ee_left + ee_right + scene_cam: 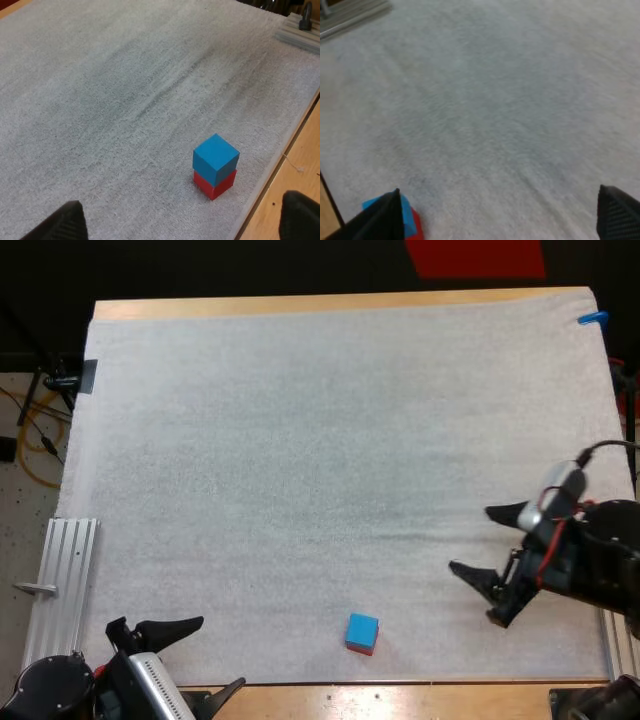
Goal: Stack red cube on blue cube
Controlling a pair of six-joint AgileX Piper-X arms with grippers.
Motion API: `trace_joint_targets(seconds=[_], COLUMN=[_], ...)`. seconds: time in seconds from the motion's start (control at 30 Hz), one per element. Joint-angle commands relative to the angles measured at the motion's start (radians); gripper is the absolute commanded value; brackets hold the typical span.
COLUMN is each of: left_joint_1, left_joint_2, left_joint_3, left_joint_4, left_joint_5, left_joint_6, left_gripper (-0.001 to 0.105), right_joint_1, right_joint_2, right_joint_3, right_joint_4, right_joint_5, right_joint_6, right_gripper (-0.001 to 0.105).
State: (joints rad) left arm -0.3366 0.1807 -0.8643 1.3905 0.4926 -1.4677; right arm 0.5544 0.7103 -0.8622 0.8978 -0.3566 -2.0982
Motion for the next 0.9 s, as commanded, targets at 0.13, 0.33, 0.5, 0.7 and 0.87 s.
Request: trace_joint_targets(seconds=[0.13, 0.33, 0.5, 0.7, 0.87], left_joint_1=[-0.002, -0.002, -0.002, -0.002, -0.002], left_joint_2=[0.001, 0.001, 0.001, 0.001, 0.001], left_joint_3=[-0.004, -0.004, -0.004, -0.004, -0.004], left_joint_4=[0.001, 0.001, 0.001, 0.001, 0.001], left_joint_5=[-0.01, -0.01, -0.01, -0.01, -0.01], left_joint_6=[0.003, 0.003, 0.003, -0.009, -0.009], left_gripper=[0.075, 0.075, 0.075, 0.075, 0.075], right_joint_1=[0.166, 0.342, 0.46, 0.54, 0.61], right_joint_2=[0.059, 0.117, 0.185, 0.293, 0.372], right_joint_3=[-0.01, -0.01, -0.01, -0.01, -0.01], right_joint_4=[-0.057, -0.057, -0.057, -0.077, -0.138], right_joint_5=[0.075, 0.198, 0.251, 0.25, 0.266], right_joint_6=[0.036, 0.039, 0.101, 0.18, 0.219], right_gripper=[0.076, 0.076, 0.076, 0.076, 0.076])
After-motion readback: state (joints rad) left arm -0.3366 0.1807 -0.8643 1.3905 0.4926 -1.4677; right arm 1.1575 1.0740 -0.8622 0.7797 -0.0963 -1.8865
